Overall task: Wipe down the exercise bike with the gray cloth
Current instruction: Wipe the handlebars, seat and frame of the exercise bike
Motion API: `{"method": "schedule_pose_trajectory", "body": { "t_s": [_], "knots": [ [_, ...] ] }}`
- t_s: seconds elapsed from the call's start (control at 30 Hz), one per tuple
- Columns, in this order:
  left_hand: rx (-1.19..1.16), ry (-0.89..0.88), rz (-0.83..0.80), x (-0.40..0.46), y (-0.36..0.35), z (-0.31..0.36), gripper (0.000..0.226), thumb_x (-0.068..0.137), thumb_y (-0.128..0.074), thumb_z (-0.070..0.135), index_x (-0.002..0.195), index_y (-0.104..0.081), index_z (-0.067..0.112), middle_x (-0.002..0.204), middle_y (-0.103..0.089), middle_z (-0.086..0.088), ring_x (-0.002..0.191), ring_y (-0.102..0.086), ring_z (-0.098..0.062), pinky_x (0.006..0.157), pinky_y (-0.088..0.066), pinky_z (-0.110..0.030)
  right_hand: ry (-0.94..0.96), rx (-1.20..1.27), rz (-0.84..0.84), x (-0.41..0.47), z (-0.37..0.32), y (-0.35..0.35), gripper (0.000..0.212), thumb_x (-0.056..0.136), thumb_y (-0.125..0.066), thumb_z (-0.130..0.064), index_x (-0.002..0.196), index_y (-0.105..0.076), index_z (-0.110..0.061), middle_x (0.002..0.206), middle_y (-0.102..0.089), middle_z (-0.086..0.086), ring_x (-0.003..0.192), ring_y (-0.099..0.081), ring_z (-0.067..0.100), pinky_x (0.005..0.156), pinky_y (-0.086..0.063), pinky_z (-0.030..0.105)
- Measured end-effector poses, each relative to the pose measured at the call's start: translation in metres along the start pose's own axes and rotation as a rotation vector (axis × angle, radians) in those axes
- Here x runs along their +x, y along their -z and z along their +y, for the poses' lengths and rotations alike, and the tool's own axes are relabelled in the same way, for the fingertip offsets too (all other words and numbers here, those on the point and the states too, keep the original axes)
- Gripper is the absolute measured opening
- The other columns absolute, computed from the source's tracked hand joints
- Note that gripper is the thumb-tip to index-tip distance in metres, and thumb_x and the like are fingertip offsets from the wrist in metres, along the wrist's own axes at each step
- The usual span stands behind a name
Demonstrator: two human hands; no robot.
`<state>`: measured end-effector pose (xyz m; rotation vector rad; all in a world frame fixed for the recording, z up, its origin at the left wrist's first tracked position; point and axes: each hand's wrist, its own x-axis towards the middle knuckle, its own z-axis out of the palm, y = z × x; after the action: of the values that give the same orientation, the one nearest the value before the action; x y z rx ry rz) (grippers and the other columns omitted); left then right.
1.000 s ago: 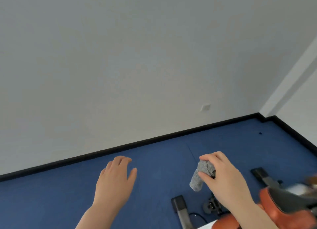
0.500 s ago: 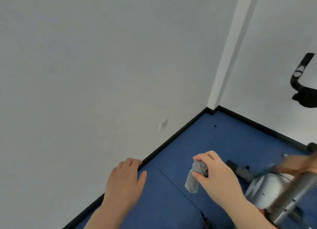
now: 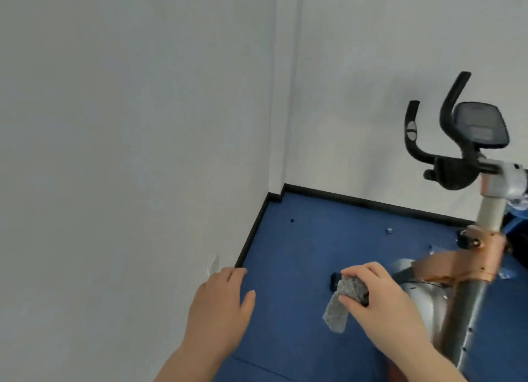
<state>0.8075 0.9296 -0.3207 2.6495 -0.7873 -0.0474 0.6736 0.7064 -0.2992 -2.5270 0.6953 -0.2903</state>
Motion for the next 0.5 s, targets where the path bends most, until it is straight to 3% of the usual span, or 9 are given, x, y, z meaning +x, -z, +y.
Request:
{"method": "schedule_pose_trajectory", "body": {
  "t_s": [0.13, 0.27, 0.4, 0.5],
  "knots": [
    [-0.031, -0.150, -0.076, 0.070, -0.006, 0.007, 0.049, 0.094, -0.036, 0.044, 0.140, -0.034, 0.027, 0.141, -0.041, 0.013, 0.124, -0.043, -0.009, 0.099, -0.034, -0.023, -0.125, -0.021, 0.099, 0.020, 0.002, 0.009, 0.030, 0.081, -0.070, -0.032, 0.105, -0.054, -0.038, 0.105, -0.046, -0.021, 0.083, -0.056, 0.005, 0.067, -0.049, 0.023],
    [-0.094, -0.300, -0.153, 0.114, -0.026, 0.046, 0.049, 0.093, -0.036, 0.046, 0.139, -0.034, 0.028, 0.142, -0.041, 0.014, 0.124, -0.042, -0.008, 0.099, -0.035, -0.023, -0.263, -0.068, 0.218, 0.027, 0.018, 0.031, 0.031, 0.079, -0.070, -0.036, 0.104, -0.052, -0.044, 0.105, -0.046, -0.025, 0.079, -0.053, 0.001, 0.055, -0.037, 0.011],
    [-0.133, -0.447, -0.177, 0.158, -0.047, 0.091, 0.049, 0.093, -0.037, 0.047, 0.138, -0.035, 0.030, 0.140, -0.042, 0.016, 0.124, -0.041, -0.006, 0.100, -0.033, -0.022, -0.352, -0.092, 0.317, 0.046, 0.043, 0.048, 0.032, 0.077, -0.071, -0.036, 0.104, -0.054, -0.043, 0.104, -0.046, -0.025, 0.076, -0.054, 0.005, 0.057, -0.044, 0.022],
    [-0.144, -0.504, -0.166, 0.188, -0.059, 0.124, 0.048, 0.092, -0.038, 0.048, 0.137, -0.035, 0.031, 0.138, -0.043, 0.017, 0.121, -0.043, -0.006, 0.097, -0.035, -0.022, -0.381, -0.085, 0.350, 0.070, 0.066, 0.057, 0.031, 0.078, -0.070, -0.036, 0.102, -0.053, -0.045, 0.102, -0.043, -0.027, 0.075, -0.053, 0.002, 0.055, -0.043, 0.020]
  ]
}}
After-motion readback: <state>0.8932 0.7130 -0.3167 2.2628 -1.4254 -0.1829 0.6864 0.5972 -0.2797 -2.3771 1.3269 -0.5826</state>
